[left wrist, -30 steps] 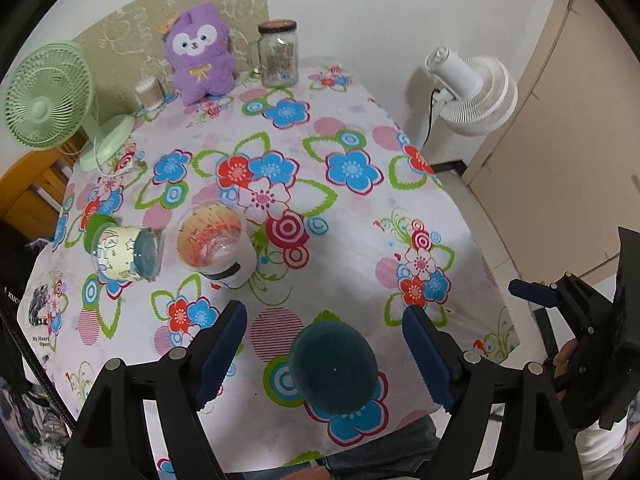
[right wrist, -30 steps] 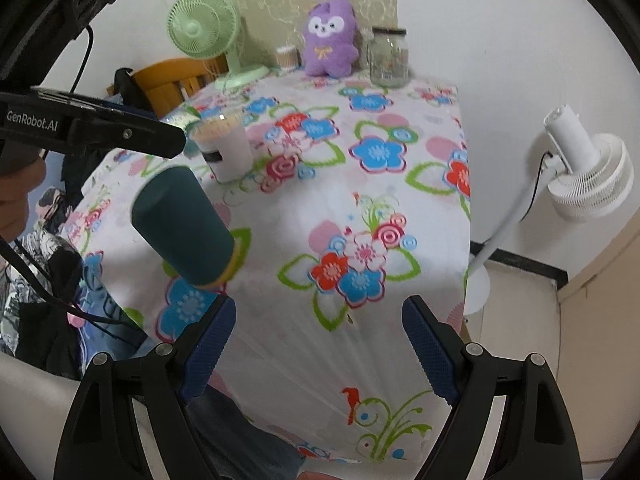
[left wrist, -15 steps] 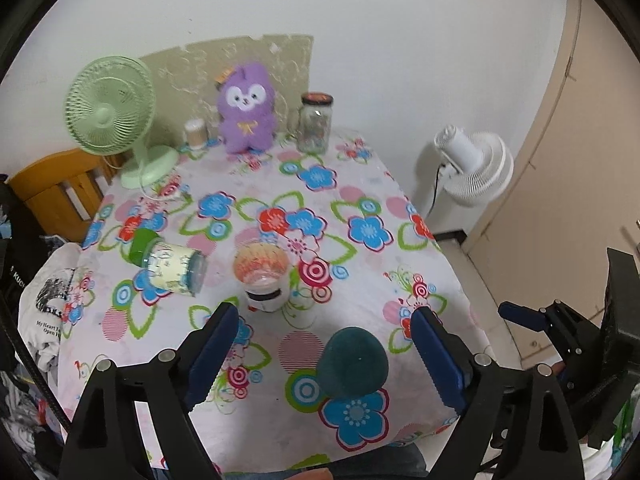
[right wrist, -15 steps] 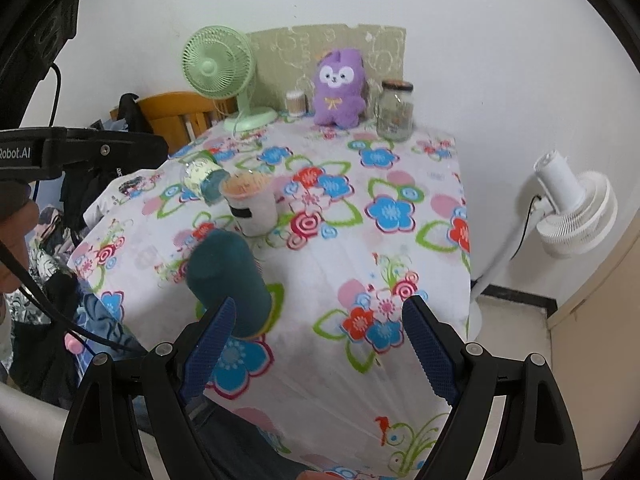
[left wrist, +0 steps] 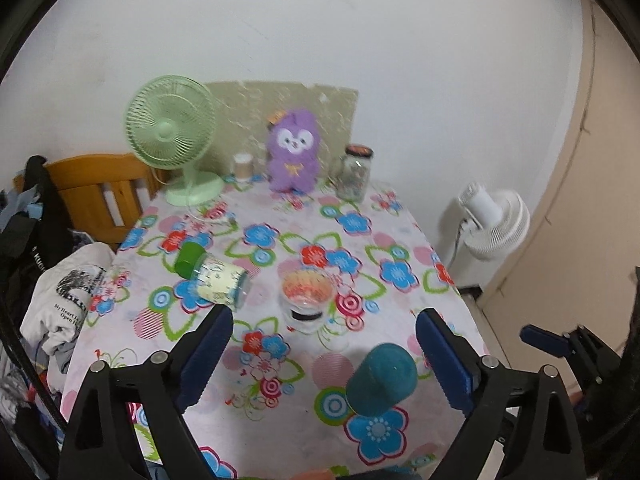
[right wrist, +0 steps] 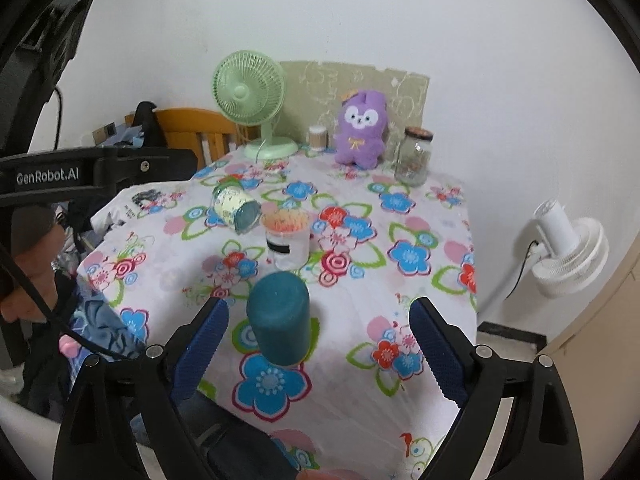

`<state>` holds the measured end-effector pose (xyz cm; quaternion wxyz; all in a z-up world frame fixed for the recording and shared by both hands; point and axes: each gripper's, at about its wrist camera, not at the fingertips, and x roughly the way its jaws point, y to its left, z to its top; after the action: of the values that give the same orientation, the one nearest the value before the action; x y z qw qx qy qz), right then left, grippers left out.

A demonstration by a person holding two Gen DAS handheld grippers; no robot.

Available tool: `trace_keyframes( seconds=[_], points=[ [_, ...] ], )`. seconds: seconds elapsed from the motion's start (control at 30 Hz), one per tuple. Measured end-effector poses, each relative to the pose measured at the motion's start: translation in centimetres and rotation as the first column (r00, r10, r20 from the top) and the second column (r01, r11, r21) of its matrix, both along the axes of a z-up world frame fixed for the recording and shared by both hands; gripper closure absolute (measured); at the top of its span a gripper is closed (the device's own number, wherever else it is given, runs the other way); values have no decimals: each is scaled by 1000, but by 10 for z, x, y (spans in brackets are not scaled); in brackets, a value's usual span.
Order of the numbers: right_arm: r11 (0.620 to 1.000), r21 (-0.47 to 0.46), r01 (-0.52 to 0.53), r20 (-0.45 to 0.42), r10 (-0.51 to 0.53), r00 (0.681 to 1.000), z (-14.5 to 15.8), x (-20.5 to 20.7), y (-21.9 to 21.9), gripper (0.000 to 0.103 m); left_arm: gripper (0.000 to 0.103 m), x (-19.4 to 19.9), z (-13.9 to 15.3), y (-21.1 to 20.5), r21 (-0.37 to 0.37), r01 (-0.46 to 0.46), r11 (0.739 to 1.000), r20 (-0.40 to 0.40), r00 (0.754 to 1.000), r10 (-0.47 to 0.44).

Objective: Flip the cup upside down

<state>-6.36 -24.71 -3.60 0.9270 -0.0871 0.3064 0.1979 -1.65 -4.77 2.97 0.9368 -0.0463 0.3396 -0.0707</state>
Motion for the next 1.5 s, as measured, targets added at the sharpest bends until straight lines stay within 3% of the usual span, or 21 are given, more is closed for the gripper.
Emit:
trace_keyframes(
  seconds=[0.17, 0.33, 0.53, 0.73, 1.5],
  points=[
    [993, 53, 104, 86, -108, 990, 8, -10, 5, 0, 2, -19, -2, 9, 15, -94, 995, 116, 989, 91],
    [978, 103, 179, 120, -191, 974, 14, -26, 13, 0, 0, -29, -11, 14, -1, -111, 994, 119, 987, 110],
    [967, 114, 228, 128, -242, 962, 12, -44, 17, 0, 0, -45, -18, 18, 45, -161, 986, 153, 976, 152],
    [962, 117, 247, 108, -259, 960, 9, -49, 15, 0, 0, -50, -24, 26, 14, -158, 987, 121, 980, 155],
    [960, 85, 269, 74, -275, 959, -5, -49, 21, 0, 0, -46, -39, 20, 49, -146, 988, 60, 988, 143]
  ],
)
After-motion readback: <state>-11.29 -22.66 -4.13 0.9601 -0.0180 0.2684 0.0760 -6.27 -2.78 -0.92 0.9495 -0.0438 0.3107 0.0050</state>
